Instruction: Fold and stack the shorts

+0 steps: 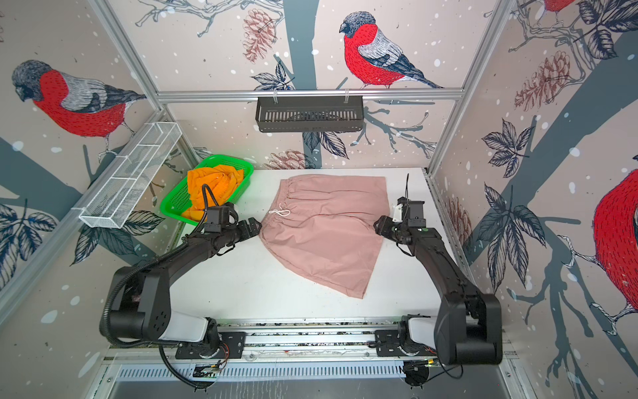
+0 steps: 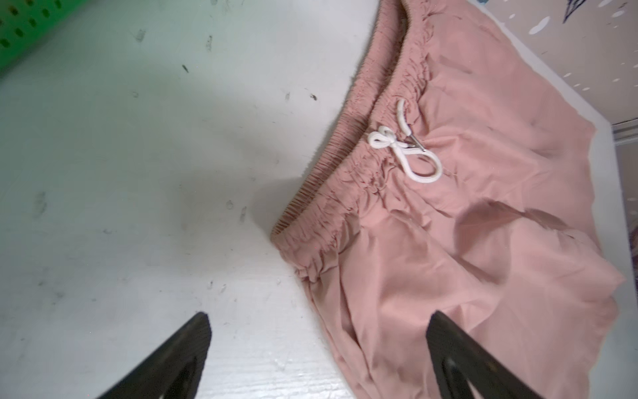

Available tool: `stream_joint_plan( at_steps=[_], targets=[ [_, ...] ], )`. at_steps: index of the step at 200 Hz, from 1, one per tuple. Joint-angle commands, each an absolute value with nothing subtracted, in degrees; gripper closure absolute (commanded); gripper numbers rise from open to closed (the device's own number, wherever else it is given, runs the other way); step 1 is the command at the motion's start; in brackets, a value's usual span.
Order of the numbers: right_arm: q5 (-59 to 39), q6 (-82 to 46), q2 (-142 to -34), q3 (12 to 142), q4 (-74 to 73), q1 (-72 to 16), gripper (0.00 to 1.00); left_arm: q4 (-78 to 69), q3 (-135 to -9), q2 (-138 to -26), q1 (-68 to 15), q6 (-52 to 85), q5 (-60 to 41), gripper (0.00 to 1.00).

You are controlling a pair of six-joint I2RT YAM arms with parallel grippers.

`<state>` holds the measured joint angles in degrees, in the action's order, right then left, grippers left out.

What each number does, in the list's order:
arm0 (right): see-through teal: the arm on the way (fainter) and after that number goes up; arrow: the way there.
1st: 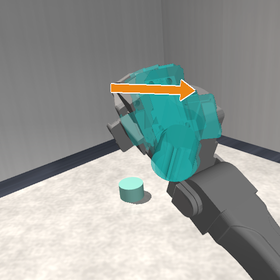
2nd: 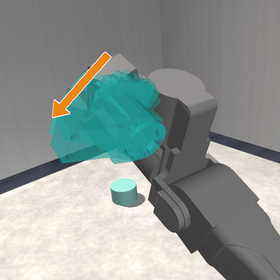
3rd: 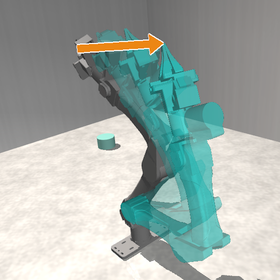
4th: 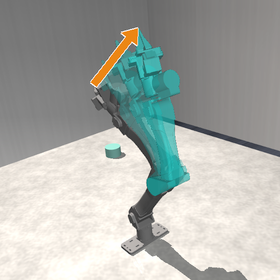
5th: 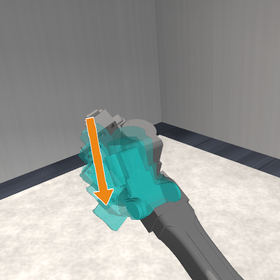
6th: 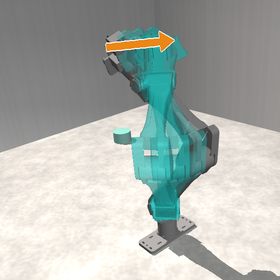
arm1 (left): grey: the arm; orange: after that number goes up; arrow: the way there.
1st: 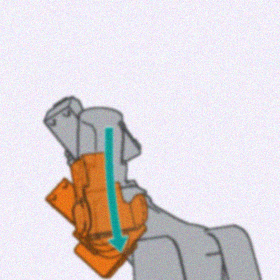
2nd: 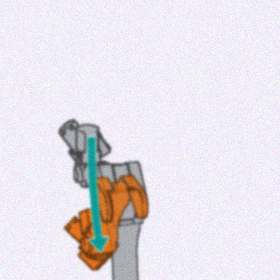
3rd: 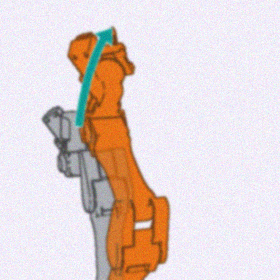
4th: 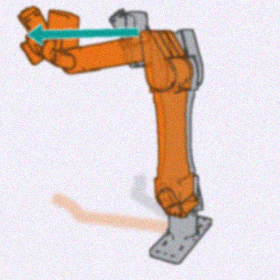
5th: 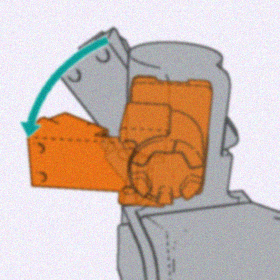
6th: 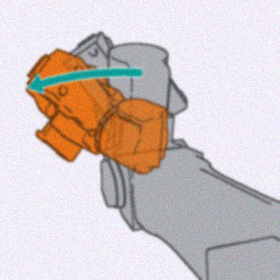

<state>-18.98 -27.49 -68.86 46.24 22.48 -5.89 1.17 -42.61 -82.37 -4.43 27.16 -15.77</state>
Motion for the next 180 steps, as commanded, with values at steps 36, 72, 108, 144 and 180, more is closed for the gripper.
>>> stream_joint_plan(
  at_steps=[36, 72, 108, 144, 180],
  targets=[
    [-12.4, -51.0, -59.6, 37.7, 40.1, -27.1, 0.4, -6.9, -39.8, -83.2, -3.1, 32.2, -21.4, 0.02],
    [-6.0, -57.4, -59.8, 34.2, 42.7, -37.3, 0.4, -10.2, -37.3, -83.2, -3.1, 32.2, -21.3, 0.02],
    [-4.9, -60.1, -59.7, 29.9, 37.4, -40.8, 0.41, -9.4, -38.5, -85.6, -3.1, 29.6, -18.4, 0.02],
    [-5.7, -62.6, -59.9, 25.4, 28.8, -42.9, 0.49, -12.9, -39.0, -88.7, -3.1, 28.6, -21.6, 0.02],
    [-4.3, -61.6, -60.0, 25.4, 23.5, -42.8, 0.71, -14.3, -39.8, -91.0, -3.1, 27.2, -20.7, 0.05]
  ],
)
